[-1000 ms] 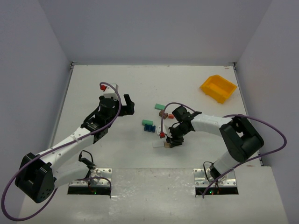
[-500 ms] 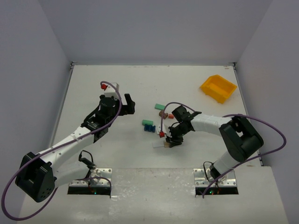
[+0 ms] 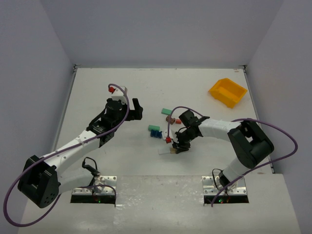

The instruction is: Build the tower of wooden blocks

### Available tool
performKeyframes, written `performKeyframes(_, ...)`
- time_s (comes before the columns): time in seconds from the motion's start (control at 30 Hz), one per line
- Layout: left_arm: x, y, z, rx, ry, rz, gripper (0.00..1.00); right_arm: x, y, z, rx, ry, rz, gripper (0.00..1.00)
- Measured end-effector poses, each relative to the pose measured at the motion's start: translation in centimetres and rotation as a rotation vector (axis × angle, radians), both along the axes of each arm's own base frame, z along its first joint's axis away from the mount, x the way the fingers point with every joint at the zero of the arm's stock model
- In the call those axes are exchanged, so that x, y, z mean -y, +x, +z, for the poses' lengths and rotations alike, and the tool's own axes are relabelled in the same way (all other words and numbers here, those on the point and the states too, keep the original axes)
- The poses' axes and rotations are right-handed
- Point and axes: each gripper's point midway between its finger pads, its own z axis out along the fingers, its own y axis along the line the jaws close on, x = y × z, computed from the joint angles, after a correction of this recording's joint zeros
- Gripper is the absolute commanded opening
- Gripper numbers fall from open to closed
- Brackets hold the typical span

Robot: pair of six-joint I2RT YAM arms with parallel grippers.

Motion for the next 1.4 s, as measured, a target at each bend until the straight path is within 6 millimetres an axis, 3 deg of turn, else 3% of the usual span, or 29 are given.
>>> performKeyframes(1.4,3.5,0.3,-1.0,-0.029,0.069,-0.135,1.0,-0.5,0.6,-0.1,0.032,0.027,0.033,0.3)
